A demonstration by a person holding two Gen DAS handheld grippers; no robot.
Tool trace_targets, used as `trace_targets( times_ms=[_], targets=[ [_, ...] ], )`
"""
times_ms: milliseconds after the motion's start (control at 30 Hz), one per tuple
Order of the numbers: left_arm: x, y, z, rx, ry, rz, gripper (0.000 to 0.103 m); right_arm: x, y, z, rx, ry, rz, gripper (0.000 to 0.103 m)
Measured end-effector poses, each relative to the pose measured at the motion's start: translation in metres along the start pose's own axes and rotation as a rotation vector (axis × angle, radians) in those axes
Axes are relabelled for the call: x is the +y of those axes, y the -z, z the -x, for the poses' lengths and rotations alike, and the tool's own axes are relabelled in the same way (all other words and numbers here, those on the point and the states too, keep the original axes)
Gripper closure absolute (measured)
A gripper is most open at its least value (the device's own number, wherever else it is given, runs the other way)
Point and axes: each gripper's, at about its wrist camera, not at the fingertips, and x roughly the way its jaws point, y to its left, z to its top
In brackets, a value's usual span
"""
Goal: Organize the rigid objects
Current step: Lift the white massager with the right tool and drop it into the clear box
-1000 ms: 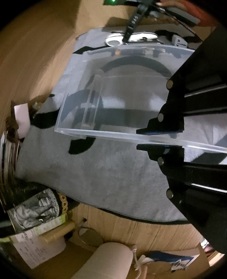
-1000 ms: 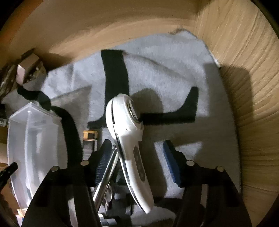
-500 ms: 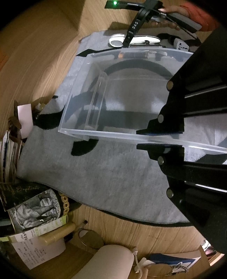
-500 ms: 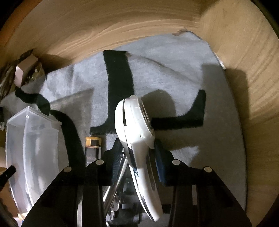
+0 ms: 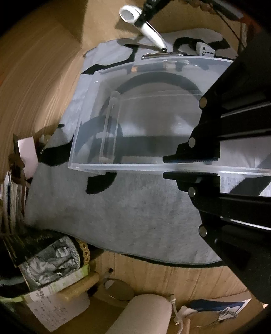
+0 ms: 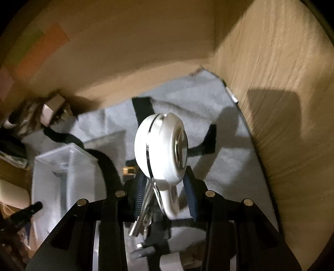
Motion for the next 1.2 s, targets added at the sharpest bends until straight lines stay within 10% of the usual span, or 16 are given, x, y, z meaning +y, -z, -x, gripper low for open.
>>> trace_targets(
  times_ms=[533,1200],
  targets=[
    [0.002,0.006,0.006,0.000,0.032,-0.065,0.096,0.076,0.023,0.078,-0.111,-0.160,0.124,0.071],
    [0.002,0.009,0.008,-0.009,0.046,-0.071,0.096,0.164,0.053,0.009,0.150,-0.326,0.280,0.071]
  ],
)
